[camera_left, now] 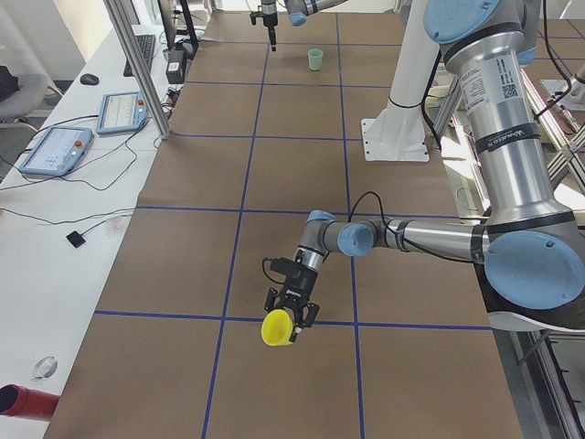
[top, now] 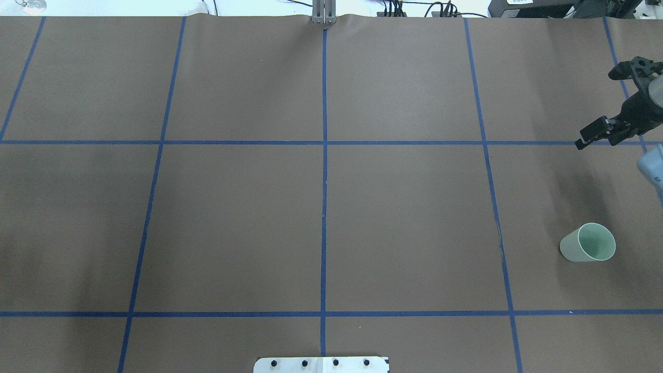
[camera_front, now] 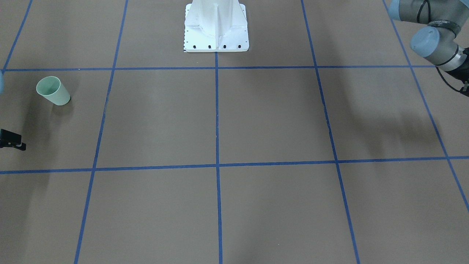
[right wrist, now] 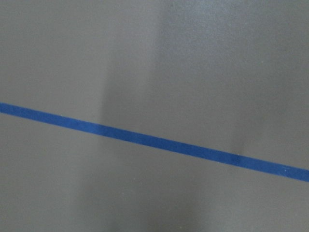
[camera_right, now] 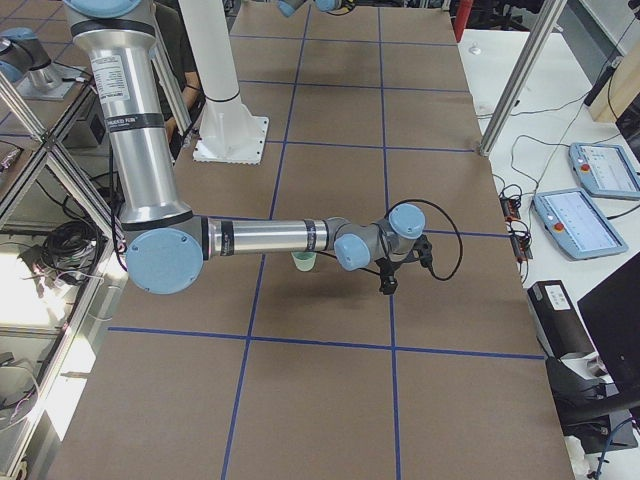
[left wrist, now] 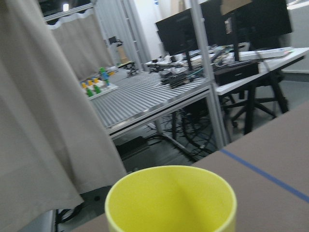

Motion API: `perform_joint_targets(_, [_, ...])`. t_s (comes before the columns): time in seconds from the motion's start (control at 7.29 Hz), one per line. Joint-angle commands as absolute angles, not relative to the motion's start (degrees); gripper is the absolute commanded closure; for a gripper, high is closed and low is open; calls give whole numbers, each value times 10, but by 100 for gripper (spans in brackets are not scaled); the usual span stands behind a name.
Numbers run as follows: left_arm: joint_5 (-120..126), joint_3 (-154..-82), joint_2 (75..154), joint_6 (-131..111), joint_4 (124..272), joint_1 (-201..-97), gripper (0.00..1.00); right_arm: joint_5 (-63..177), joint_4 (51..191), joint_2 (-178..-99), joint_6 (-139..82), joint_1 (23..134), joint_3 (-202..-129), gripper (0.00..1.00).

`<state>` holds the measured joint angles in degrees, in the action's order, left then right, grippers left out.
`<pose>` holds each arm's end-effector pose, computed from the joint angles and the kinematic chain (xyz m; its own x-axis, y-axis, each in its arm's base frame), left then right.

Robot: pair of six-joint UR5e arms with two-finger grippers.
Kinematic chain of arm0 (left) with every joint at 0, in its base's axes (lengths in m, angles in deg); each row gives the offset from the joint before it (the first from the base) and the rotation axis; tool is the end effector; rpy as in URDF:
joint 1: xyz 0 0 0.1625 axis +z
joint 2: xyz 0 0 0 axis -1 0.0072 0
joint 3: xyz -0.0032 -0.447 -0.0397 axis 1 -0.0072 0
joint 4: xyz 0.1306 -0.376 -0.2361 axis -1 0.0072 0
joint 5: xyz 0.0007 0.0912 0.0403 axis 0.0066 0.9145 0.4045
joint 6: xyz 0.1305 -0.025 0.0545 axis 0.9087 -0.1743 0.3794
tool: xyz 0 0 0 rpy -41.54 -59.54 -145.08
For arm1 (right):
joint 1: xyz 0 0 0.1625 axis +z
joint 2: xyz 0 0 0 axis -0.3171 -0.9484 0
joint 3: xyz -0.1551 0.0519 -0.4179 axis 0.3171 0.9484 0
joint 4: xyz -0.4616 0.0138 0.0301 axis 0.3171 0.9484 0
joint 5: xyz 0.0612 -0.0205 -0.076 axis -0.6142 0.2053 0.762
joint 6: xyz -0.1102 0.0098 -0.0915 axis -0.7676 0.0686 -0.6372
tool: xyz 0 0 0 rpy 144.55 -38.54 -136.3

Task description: Transfer and stack yellow cup on green cup

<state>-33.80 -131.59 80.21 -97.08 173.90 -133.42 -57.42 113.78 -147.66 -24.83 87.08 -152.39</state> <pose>0.1668 -0.4496 0.7182 0.5841 -0.7999 -0.1381 0.7352 0.4493 0.5076 -0.2136 -0.6218 0.6514 0.6211 -0.1612 0.7670 0.1309 0.9862 0.1012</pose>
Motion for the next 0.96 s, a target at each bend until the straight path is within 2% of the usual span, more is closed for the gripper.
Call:
perform_joint_targets(0.0, [-306,-1296,965,-876,1763,-1325,45,-562,1138,-1437,-218,871,-1522,0])
perform_joint_targets(0.14, [-307,-1285,1017,-803,1795,-1307,46,-561,1139,-1413,-189,870,-1520,0])
perform_joint_targets(0.27, [-309,-1257,1047,-732,1925,-1269,46,-560,1138,-1382,-138,869,-1523,0])
perform_joint_targets(0.55, [-339,-1151,1159,-541,2198,-1254,45,-548,1140,-1339,-99,860,-1520,0])
perform_joint_targets(0.82, [-455,-1057,1261,-470,2297,-1235,45,-521,1137,-1289,0,821,-1529,0])
